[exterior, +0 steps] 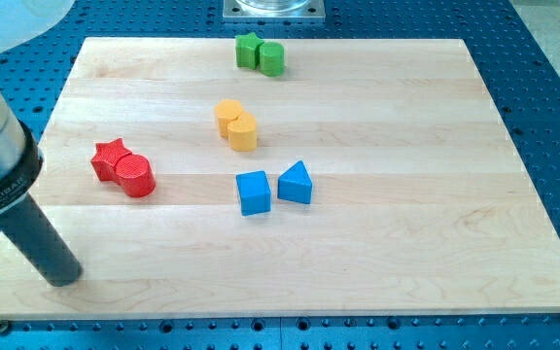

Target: Slide the blue blocks to the bottom right side of the yellow blocks

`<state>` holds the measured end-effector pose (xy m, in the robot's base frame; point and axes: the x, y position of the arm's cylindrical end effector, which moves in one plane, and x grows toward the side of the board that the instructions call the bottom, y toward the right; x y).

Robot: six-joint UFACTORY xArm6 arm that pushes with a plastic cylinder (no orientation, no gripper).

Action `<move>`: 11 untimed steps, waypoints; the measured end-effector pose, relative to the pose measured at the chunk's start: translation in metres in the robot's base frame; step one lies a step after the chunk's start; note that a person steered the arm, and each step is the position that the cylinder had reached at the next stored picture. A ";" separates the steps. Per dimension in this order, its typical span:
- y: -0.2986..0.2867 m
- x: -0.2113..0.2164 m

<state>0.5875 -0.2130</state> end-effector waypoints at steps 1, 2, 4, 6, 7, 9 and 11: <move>0.007 0.001; 0.011 0.001; 0.052 -0.020; 0.145 -0.056; 0.173 -0.091; 0.263 -0.095; 0.345 -0.095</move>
